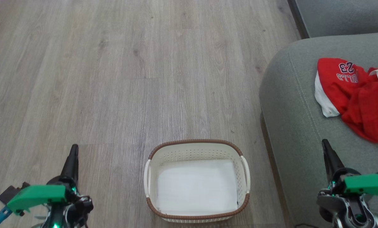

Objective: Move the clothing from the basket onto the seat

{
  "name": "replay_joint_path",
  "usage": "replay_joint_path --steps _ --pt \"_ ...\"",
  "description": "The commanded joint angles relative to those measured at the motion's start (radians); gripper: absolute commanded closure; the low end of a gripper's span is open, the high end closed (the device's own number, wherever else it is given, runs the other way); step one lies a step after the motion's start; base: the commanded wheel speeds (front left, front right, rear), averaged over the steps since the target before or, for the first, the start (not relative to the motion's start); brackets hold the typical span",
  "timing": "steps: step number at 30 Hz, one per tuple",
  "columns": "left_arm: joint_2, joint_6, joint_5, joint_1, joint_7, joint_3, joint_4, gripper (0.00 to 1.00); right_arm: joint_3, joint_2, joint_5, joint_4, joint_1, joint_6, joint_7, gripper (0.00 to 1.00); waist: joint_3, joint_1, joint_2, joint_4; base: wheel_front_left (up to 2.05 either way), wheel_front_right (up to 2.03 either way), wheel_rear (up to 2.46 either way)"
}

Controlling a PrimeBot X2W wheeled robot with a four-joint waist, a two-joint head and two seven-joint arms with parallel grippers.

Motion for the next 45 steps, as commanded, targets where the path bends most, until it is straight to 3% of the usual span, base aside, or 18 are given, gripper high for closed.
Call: replay_joint_path --steps 1,8,45 --pt "0.002 -0.007 -0.023 -0.061 0.009 0.044 -0.026 1.0 0.015 0.001 0.024 -0.029 -0.063 0.0 0.011 1.0 0.0 0.0 0.0 0.0 0.0 0.0 0.0" --pt "-0.004 -0.016 -0.086 -0.064 0.028 0.065 -0.024 1.0 0.009 0.012 0.086 -0.02 -0.073 0.0 0.028 1.0 0.0 0.0 0.0 0.0 0.0 0.0 0.0" --pt "-0.005 -0.016 -0.085 -0.064 0.028 0.066 -0.024 1.0 0.005 0.014 0.083 -0.02 -0.073 0.0 0.031 1.0 0.0 0.0 0.0 0.0 0.0 0.0 0.0"
